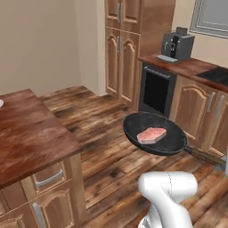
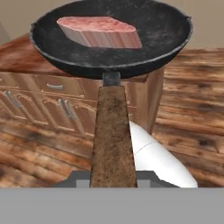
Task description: Pick up the pan with the steak in it and place it on the dining table. Then place the steak on the plate.
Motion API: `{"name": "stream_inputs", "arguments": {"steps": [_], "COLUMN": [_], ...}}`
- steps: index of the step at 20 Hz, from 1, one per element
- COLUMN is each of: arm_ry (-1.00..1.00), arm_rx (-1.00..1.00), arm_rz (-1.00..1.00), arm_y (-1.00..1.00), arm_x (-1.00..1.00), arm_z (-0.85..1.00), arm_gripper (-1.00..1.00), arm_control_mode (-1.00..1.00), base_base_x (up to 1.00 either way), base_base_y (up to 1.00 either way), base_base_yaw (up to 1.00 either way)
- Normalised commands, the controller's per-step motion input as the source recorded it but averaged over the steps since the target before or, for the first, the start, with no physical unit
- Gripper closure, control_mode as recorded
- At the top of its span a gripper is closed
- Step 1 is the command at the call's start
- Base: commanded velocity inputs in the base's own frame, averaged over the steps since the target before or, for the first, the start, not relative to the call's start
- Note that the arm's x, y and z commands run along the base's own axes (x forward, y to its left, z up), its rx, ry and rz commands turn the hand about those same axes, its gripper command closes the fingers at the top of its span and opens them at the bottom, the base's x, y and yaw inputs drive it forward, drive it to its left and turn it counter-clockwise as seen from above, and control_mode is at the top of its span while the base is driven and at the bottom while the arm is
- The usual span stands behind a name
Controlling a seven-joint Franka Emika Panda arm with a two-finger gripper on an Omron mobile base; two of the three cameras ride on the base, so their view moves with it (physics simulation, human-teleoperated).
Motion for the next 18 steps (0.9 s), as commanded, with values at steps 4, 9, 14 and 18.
{"name": "stream_inputs", "arguments": {"steps": [4,9,14,18], "arm_ry": [0.0,0.0,0.0,0.0], "arm_rx": [0.0,0.0,0.0,0.0], "arm_rz": [0.0,0.0,0.0,0.0], "arm_y": [0.0,0.0,0.0,0.0], "arm_x": [0.0,0.0,0.0,0.0], "arm_z": [0.0,0.0,0.0,0.0], "arm_gripper": [1.0,1.0,1.0,1.0], "arm_control_mode": [1.0,1.0,1.0,1.0], "base_base_x": [-0.07,-0.08,-0.06,0.04], "base_base_y": [0.0,0.0,0.0,-0.43], "base_base_yaw": [0.5,0.46,0.08,0.0]}}
